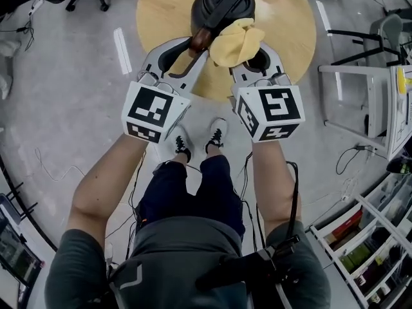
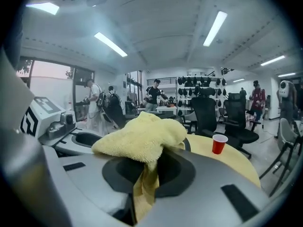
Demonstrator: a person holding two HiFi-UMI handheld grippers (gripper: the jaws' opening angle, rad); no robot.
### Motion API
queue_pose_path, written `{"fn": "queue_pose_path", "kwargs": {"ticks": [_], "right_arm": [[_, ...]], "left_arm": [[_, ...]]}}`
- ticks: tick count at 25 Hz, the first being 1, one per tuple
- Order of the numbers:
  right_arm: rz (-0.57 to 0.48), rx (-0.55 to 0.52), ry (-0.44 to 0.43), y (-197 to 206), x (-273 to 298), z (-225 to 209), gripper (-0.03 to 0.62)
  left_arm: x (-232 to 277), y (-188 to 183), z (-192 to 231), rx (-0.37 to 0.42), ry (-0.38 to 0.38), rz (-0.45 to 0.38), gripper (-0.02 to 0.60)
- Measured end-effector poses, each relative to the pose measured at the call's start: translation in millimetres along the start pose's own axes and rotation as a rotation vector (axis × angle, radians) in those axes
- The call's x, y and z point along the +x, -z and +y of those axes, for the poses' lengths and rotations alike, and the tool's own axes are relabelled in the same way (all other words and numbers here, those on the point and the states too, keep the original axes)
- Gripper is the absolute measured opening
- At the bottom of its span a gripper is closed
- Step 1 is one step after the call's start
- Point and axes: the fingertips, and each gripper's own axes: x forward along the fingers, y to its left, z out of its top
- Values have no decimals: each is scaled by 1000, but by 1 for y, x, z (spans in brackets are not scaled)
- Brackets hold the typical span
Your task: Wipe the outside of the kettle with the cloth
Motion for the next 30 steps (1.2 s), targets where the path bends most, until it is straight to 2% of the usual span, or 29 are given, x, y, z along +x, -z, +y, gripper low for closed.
{"fn": "queue_pose_path", "kwargs": {"ticks": [2,5,9,12,17,21,24,28,30], "right_arm": [[-35,-2,11,6,-3,-1,63],[-49,-19,14,18,-3,-1,63],[71,45,-14,77,8,-5,63],[141,74,-36,116,21,-7,63],[212,68,-56,147,35,-8,63],[263,59,-41,157,40,-10,63],[314,85,-66,161,44,-7,63],[372,69,-108,161,39,0,63],[363,64,-124,151,27,4,63]], "left_arm": [[2,1,-3,-11,16,18,124],[4,-4,0,-57,-8,18,126],[4,-6,-13,-128,-13,-1,132],[4,-4,-20,-150,-31,1,132],[8,-7,-23,-172,-63,-6,132],[11,-5,-27,-166,-97,-14,132],[11,-2,-26,-155,-119,-17,132],[5,-1,-26,-94,-125,12,132],[-9,-11,-27,-67,-133,-14,142]]}}
